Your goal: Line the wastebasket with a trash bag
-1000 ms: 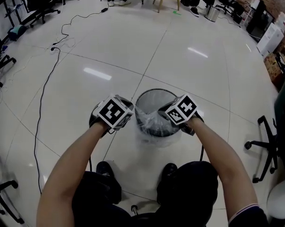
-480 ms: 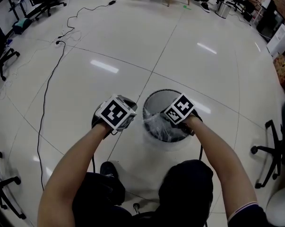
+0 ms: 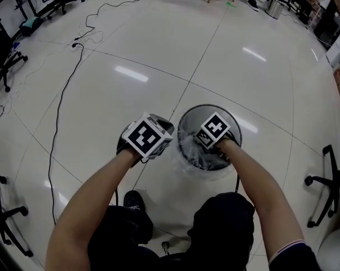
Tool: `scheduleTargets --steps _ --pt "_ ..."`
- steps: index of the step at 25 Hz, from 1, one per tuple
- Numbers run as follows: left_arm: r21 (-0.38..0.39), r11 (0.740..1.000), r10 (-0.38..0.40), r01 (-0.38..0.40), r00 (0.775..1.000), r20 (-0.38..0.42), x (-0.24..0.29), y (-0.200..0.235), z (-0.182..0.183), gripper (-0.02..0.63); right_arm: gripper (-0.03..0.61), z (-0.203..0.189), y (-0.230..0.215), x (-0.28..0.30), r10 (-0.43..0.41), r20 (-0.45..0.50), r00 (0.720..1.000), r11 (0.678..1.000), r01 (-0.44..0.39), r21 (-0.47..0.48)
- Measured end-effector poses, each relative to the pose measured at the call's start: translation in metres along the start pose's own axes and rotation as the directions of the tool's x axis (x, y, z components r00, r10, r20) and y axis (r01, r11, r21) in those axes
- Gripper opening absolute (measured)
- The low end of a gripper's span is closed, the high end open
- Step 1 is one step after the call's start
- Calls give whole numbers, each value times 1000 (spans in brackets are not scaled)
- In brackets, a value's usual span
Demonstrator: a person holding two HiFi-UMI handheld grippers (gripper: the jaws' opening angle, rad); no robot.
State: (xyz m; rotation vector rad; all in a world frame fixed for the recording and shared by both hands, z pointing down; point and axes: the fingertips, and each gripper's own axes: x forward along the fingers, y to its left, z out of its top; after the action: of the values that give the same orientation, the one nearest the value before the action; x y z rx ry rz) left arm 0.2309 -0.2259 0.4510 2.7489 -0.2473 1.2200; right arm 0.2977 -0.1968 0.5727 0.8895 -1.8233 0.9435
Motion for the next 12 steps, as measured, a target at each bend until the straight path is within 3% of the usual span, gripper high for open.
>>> scheduleTargets --steps 12 --pt "-55 998 25 -25 1000 -2 3 11 -8 11 6 -10 -5 33 7 -29 1000 999 -6 36"
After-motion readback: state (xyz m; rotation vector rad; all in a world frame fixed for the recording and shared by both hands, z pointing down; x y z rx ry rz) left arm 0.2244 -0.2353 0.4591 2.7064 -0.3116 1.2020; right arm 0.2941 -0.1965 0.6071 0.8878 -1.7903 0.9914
